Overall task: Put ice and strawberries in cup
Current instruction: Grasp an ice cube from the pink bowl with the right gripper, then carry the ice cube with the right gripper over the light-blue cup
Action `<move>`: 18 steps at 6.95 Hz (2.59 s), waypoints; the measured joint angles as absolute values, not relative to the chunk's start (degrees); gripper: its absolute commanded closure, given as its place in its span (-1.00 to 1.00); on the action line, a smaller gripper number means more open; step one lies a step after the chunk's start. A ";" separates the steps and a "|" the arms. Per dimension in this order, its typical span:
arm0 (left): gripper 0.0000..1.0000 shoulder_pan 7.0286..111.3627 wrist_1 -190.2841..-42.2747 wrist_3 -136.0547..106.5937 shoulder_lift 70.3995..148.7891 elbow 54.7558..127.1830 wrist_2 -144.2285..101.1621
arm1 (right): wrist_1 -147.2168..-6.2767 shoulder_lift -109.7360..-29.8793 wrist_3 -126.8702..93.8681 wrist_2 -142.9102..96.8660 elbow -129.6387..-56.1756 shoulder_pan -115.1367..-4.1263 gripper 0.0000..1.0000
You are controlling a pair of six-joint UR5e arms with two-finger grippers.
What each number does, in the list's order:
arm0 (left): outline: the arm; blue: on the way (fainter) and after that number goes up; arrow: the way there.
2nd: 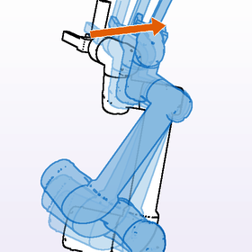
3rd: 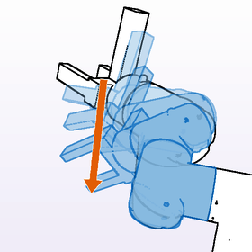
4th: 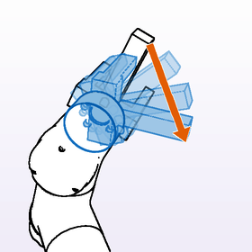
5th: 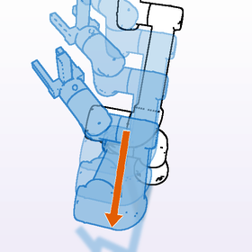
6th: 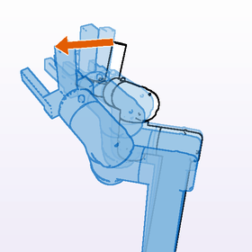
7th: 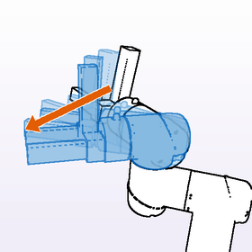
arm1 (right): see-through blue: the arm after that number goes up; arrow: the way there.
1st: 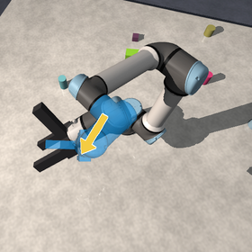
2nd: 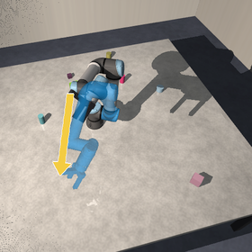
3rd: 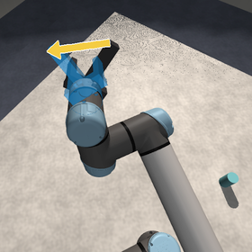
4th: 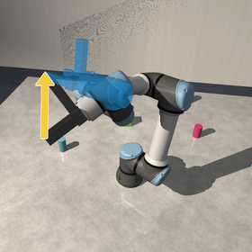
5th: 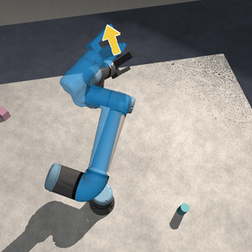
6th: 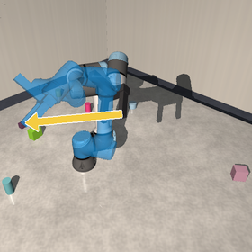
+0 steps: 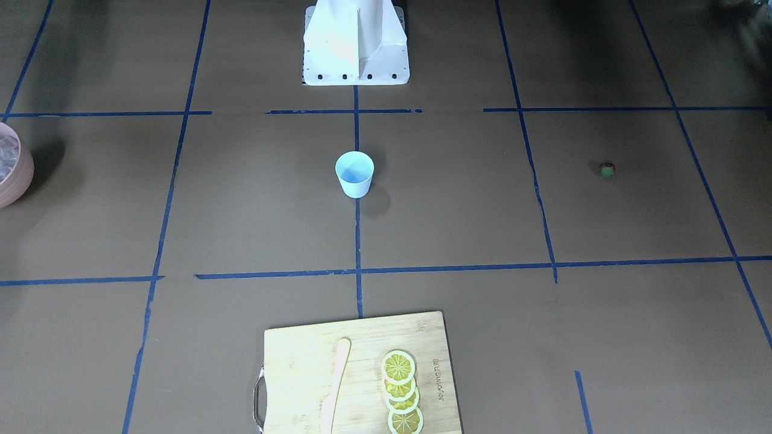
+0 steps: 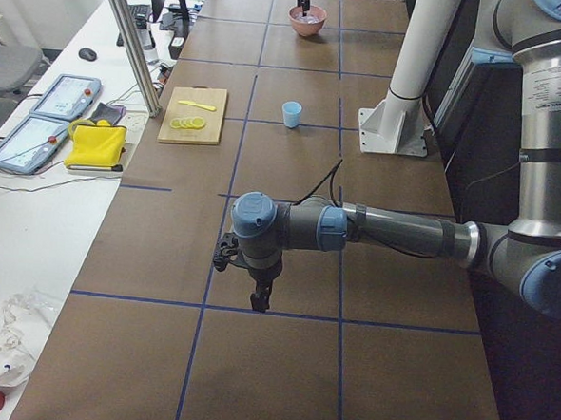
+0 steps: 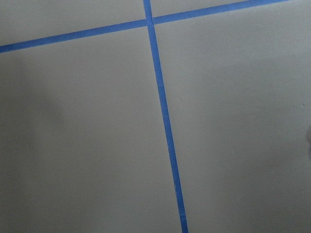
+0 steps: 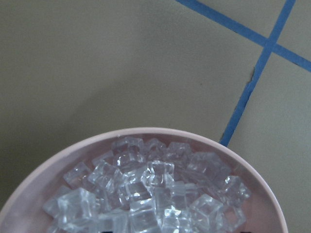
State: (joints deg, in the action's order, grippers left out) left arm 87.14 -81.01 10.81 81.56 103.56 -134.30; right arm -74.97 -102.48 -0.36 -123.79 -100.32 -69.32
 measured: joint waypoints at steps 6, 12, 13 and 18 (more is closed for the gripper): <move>-1.00 87.10 -81.03 10.89 81.59 103.54 -134.30 | -75.00 -102.52 0.38 -123.45 -99.16 -68.73 0.79; -1.00 87.11 -81.04 10.90 81.65 103.67 -134.34 | -76.64 -102.56 0.59 -124.63 -103.10 -71.60 0.96; -1.00 87.10 -81.01 10.90 81.63 103.69 -134.34 | -79.80 -102.48 -0.14 -126.17 -106.40 -73.90 1.00; -1.00 87.17 -80.95 10.90 81.58 103.72 -134.34 | -85.59 -91.75 -36.91 -130.08 -121.32 -63.90 1.00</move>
State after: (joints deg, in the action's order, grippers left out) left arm 87.17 -80.95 10.90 81.58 103.72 -134.34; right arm -85.59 -91.75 -36.91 -130.08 -121.32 -63.90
